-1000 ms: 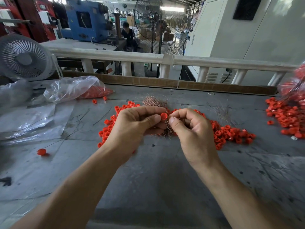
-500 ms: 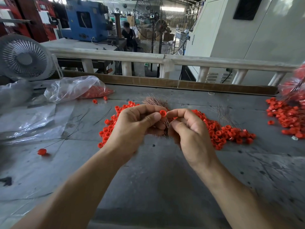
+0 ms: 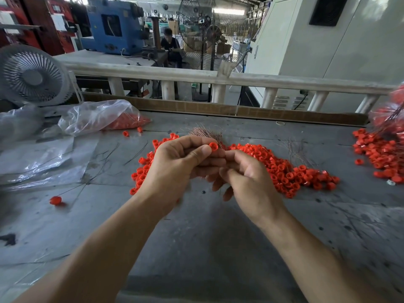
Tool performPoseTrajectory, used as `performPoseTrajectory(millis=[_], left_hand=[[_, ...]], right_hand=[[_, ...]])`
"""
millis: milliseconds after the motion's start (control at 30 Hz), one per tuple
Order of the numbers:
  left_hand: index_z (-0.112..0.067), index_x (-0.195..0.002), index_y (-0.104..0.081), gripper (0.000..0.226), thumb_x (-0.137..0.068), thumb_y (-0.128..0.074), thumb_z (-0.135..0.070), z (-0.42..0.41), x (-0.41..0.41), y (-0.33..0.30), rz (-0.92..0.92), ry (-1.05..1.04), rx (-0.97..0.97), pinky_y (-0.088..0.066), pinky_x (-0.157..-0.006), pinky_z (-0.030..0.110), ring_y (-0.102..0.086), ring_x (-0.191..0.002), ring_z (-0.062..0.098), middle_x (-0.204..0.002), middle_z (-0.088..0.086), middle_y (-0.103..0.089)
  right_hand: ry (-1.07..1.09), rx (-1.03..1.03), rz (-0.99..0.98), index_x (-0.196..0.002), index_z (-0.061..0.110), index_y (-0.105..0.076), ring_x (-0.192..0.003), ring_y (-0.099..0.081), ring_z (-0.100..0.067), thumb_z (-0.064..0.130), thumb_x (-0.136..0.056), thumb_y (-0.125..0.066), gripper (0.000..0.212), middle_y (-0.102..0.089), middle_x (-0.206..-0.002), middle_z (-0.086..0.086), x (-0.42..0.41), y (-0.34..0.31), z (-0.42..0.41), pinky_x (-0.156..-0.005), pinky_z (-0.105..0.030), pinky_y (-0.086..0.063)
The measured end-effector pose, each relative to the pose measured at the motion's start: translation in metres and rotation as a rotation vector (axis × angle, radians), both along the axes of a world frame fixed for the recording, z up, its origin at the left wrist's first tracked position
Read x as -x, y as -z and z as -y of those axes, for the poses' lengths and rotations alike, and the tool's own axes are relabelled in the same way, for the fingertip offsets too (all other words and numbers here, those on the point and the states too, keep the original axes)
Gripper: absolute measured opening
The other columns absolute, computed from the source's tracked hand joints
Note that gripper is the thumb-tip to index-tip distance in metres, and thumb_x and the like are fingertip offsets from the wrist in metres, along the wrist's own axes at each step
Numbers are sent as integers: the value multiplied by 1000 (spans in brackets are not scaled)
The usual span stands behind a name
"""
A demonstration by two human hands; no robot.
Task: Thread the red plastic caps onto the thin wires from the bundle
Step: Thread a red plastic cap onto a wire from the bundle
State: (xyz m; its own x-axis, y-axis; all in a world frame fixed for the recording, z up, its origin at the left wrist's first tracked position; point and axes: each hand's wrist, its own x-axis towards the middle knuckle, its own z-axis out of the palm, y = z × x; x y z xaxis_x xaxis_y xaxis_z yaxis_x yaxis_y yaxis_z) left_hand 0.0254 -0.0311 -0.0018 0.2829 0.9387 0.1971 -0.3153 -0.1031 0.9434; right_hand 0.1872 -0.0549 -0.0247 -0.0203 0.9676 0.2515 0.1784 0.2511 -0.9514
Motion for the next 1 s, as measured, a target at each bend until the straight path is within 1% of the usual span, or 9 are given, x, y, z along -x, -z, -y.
performPoseTrajectory(millis=[100, 200, 367, 467, 567, 667, 767, 900, 1000], left_hand=[[1, -110, -67, 15, -101, -55, -2, -1, 0, 0, -2, -42, 10, -63, -79, 33, -76, -94, 32, -100, 21, -77], [-1, -110, -68, 15, -101, -56, -4, -2, 1, 1, -11, -61, 16, -63, -80, 33, -76, -96, 32, -101, 20, -77], [0, -110, -67, 15, -101, -55, -2, -1, 1, 0, -15, -64, 24, -63, -79, 33, -76, -96, 32, -100, 20, -77], [0, -109, -68, 15, -101, -56, -1, -1, 0, 0, -20, -64, 25, -63, -79, 33, -76, -94, 32, -100, 20, -77], [-1, -108, -68, 14, -101, -56, -2, -1, 0, 0, -35, -64, 16, -64, -78, 33, -77, -92, 31, -99, 20, -77], [-4, -104, -69, 13, -101, -57, -3, -1, 0, 0, -61, -70, 0, -63, -74, 30, -77, -88, 29, -97, 18, -77], [-4, -104, -69, 13, -100, -57, -3, -1, 0, 1, -63, -68, -1, -63, -74, 30, -77, -87, 28, -96, 18, -77], [-2, -105, -70, 13, -100, -58, -3, -2, -1, 2, -59, -67, -1, -64, -76, 33, -77, -87, 28, -96, 18, -77], [-4, -103, -71, 13, -100, -58, -4, -3, -1, 4, -67, -68, -5, -64, -77, 34, -77, -88, 29, -96, 17, -78]], right_hand=[[159, -25, 118, -100, 26, -69, -73, -72, -14, 14, -93, -59, 18, -76, -83, 4, -6, -2, -4, -62, -29, -52], [443, -87, 365, -93, 25, -73, -76, -70, -10, 15, -90, -68, 12, -74, -80, 8, -25, -8, -9, -73, -31, -56], [699, 12, 639, -78, 26, -71, -77, -68, -17, 25, -87, -69, 10, -69, -72, 15, -57, -16, -14, -71, -32, -53], [680, 102, 719, -73, 29, -71, -78, -68, -19, 28, -85, -73, 12, -70, -72, 14, -70, -17, -14, -67, -32, -51], [615, 131, 739, -69, 32, -71, -65, -64, -7, 32, -82, -79, 15, -66, -60, 16, -73, -17, -12, -57, -26, -44], [584, 156, 783, -66, 33, -70, -60, -62, -9, 34, -81, -82, 19, -63, -56, 13, -70, -13, -13, -55, -27, -41], [563, 158, 802, -70, 31, -71, -63, -62, -12, 34, -80, -83, 16, -65, -60, 12, -68, -10, -14, -60, -30, -43], [548, 149, 868, -75, 31, -72, -68, -60, -14, 33, -83, -80, 11, -61, -64, 15, -63, -7, -15, -61, -28, -36], [574, 121, 914, -73, 29, -70, -74, -58, -16, 29, -86, -76, 14, -64, -78, 12, -59, -6, -18, -64, -28, -35]])
